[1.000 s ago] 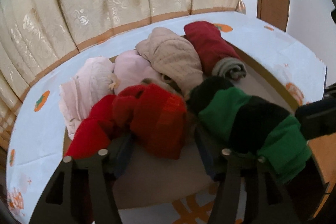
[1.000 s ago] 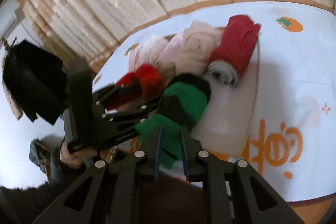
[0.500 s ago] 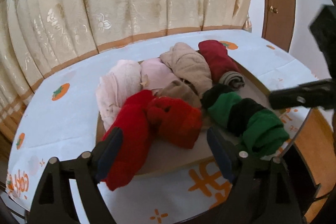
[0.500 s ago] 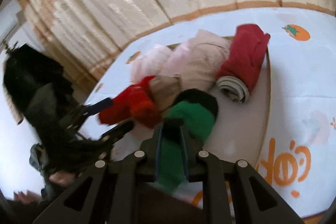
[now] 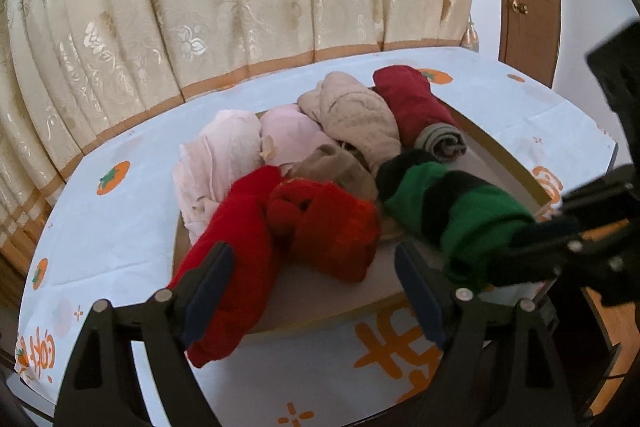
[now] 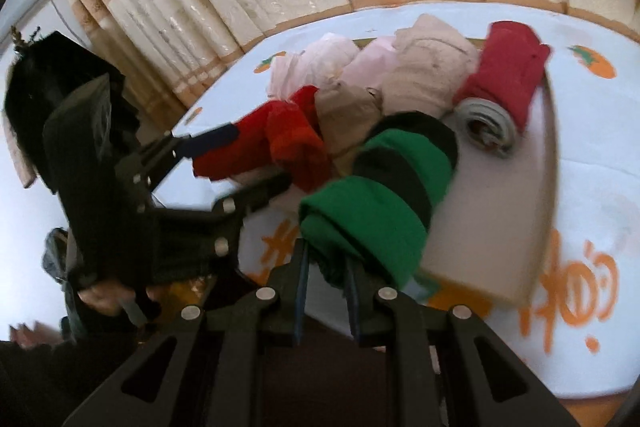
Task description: Take underwear out of drawer
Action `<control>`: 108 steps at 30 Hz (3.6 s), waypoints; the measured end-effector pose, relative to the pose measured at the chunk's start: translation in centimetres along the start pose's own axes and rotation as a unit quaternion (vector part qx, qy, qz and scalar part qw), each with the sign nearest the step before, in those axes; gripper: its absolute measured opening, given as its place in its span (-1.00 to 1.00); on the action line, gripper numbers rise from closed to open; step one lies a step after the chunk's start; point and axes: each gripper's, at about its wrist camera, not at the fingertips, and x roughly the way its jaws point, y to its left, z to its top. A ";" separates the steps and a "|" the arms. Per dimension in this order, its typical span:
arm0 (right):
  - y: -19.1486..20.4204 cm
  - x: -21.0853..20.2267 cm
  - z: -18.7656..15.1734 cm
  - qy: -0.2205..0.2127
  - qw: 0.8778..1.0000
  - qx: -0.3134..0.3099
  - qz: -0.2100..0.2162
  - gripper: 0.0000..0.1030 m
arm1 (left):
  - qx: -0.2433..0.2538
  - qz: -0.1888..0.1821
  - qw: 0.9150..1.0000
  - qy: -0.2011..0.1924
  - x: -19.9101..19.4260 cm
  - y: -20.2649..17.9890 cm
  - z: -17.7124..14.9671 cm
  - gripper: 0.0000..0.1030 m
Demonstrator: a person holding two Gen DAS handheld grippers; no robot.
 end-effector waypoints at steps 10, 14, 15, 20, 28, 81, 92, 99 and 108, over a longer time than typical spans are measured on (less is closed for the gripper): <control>-2.8 4.3 2.3 0.000 0.999 0.043 0.015 -0.63 | 0.000 -0.006 1.000 0.003 0.1 -0.5 -0.3 0.64; -2.9 5.0 2.0 -0.013 0.999 0.039 0.025 -0.63 | 0.000 -0.010 1.000 0.003 0.0 -0.6 -0.2 0.65; -2.8 4.8 2.0 -0.012 0.999 0.034 0.027 -0.62 | -0.002 -0.013 1.000 0.002 0.0 -0.5 -0.1 0.65; -1.7 2.7 1.3 -0.012 0.999 0.026 0.042 -0.51 | -0.010 -0.028 1.000 -0.006 -0.9 -0.7 -0.2 0.68; -1.0 -1.2 -0.1 -0.055 0.996 0.036 0.062 0.09 | -0.014 -0.018 1.000 -0.018 -2.5 -1.4 0.0 0.88; -7.4 -3.3 -17.0 0.070 0.982 0.146 -0.101 0.09 | 0.094 -0.127 0.974 0.165 -1.3 -8.3 -15.1 0.86; -8.5 -1.5 -17.4 0.097 0.973 0.159 -0.134 0.09 | 0.272 -0.031 0.959 0.077 -0.5 -11.9 -15.1 0.86; -8.1 -1.4 -17.4 0.092 0.973 0.160 -0.139 0.09 | 0.356 -0.016 0.931 0.074 2.1 -14.2 -15.3 0.86; -8.1 -1.3 -17.6 0.095 0.973 0.167 -0.128 0.09 | 0.322 -0.057 0.937 0.125 2.9 -13.5 -15.6 0.85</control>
